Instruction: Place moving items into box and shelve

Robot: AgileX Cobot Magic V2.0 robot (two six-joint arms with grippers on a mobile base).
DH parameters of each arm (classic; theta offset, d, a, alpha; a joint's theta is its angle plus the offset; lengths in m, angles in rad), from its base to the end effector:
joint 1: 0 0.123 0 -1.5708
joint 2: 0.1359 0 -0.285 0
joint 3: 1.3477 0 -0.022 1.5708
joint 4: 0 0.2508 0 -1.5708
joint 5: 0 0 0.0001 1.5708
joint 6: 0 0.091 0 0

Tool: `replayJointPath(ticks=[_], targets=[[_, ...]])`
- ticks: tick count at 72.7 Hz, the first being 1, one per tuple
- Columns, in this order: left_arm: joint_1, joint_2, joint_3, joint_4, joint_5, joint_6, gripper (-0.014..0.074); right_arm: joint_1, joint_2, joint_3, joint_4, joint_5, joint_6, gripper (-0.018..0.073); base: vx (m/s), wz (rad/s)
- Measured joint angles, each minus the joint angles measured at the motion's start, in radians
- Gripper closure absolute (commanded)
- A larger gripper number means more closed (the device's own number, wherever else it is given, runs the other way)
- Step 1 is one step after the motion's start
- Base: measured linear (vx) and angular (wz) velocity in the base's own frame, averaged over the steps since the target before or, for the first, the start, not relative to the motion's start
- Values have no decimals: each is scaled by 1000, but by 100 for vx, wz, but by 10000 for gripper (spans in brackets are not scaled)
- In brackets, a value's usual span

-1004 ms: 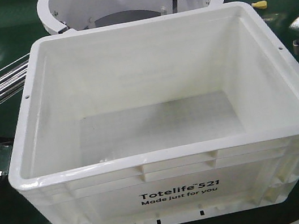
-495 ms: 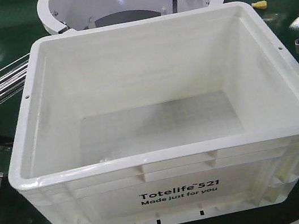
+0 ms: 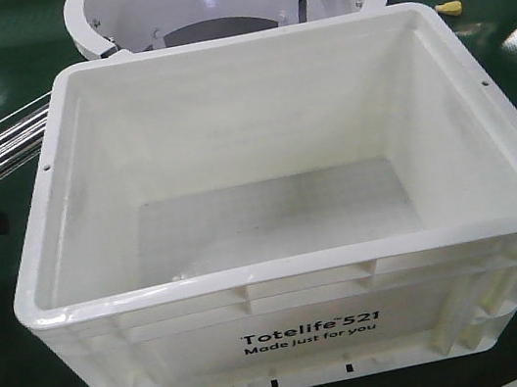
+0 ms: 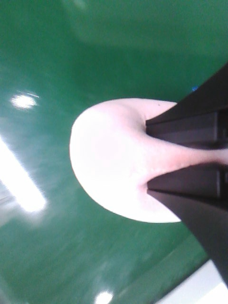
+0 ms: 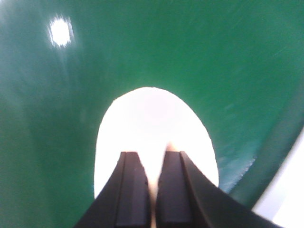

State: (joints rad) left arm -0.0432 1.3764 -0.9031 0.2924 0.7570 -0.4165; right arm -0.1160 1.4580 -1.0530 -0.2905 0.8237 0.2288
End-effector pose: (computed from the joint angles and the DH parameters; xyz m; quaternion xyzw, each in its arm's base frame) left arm 0.2631 0.0067 0.2531 -0.0986 0.9653 0.0692 0.2318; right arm 0.2862 -0.0526 0.2703 0.0935 0.9650 -0.1126 0.2175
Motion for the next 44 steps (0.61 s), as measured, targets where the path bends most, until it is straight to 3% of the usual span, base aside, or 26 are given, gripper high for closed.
replayJointPath(ticks=[16,23,34,44], targets=[[0,-224,-15,-1,-26,0,599,0,-199,5,-3,-64,-1,565,0,0],[0,-298,-70,-36,-49,1,599,0,-292,5,8,-119,-6,565,0,0],[-33,-345,-214,-187,-77,97,599,22,-410,2,92,-194,-65,564,0,0],[-102,-324,-331,-376,-84,244,599,170,-444,-50,178,-208,-188,564,0,0]])
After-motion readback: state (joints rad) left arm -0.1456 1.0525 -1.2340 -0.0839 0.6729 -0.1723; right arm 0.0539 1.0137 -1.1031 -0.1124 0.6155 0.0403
